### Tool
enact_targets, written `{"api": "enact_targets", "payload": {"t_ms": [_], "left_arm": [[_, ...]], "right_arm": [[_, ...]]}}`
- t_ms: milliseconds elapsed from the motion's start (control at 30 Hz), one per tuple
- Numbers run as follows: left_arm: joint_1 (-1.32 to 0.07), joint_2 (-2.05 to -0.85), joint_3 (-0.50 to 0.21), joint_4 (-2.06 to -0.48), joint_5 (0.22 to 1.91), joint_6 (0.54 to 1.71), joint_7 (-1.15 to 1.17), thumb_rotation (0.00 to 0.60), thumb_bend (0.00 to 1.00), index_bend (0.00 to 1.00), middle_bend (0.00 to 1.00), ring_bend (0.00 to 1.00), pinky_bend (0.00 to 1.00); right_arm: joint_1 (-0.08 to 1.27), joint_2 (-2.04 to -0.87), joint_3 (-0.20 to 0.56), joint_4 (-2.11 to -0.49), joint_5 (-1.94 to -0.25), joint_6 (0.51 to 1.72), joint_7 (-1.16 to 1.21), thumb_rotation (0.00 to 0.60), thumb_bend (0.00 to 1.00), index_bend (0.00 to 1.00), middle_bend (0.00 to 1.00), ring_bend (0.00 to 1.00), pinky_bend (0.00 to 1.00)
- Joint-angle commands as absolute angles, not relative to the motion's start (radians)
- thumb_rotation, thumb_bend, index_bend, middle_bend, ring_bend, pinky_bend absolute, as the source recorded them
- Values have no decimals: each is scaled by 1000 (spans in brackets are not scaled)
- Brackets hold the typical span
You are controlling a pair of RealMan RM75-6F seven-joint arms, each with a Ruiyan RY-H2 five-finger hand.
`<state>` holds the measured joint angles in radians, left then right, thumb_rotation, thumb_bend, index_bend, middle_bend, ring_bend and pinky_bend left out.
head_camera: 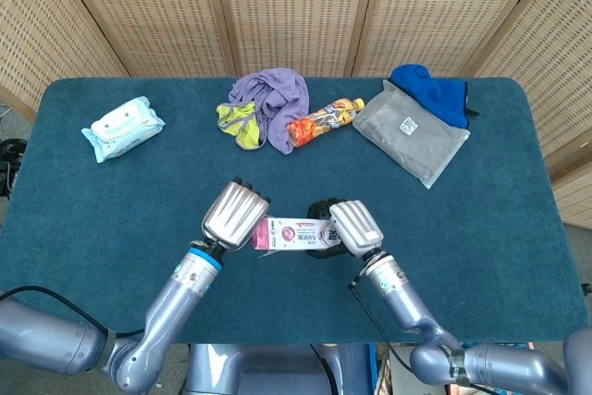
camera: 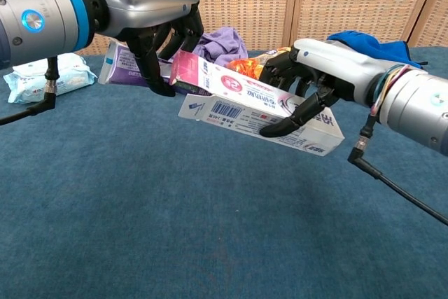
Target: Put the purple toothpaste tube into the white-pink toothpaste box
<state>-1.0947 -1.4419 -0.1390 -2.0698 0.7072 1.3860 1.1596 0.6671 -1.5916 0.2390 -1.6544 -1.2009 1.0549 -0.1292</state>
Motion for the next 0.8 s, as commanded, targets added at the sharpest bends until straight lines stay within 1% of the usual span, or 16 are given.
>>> {"api": "enact_targets", "payload": {"t_ms": [33,333,500,567,633,700,767,800], "left_arm": [[-1089,-1447,-103,-2035,779,1391,1168,600,375,877,663,544,509],[-1078,-1481,-79,-2003,828,1385,1188,600,375,877,663,544,508],[-1075,-1499,-89,-2006,842,1393,1197,600,375,877,663,544,508],[-1072,-1503,-93,-2011,850,1396,1196,600,375,877,648,539,508],[-1071,-1505,-94,-2012,866,1400,1198,600,375,876,605,508,505],[-1067,-1507,-96,-2011,880,1406,1199,600,375,840,526,440,477],[-1063,-1509,-96,-2008,895,1415,1206,600,375,752,420,348,413],[-1060,-1510,-97,-2007,901,1418,1205,600,375,721,387,322,389]], "right_arm": [[673,-1599,244,-1658,-1182,1052,-143,600,186,596,565,430,491],[683,-1618,251,-1650,-1153,1048,-154,600,186,596,565,430,491],[687,-1626,252,-1640,-1149,1045,-148,600,186,596,565,430,490],[688,-1630,253,-1637,-1149,1045,-144,600,186,596,565,430,490],[689,-1632,255,-1636,-1151,1046,-140,600,187,596,565,430,490],[690,-1634,256,-1637,-1153,1048,-138,600,187,596,565,430,490],[690,-1633,256,-1640,-1157,1051,-138,600,187,596,565,430,490],[690,-1633,257,-1642,-1160,1053,-137,600,187,596,565,430,490]]}}
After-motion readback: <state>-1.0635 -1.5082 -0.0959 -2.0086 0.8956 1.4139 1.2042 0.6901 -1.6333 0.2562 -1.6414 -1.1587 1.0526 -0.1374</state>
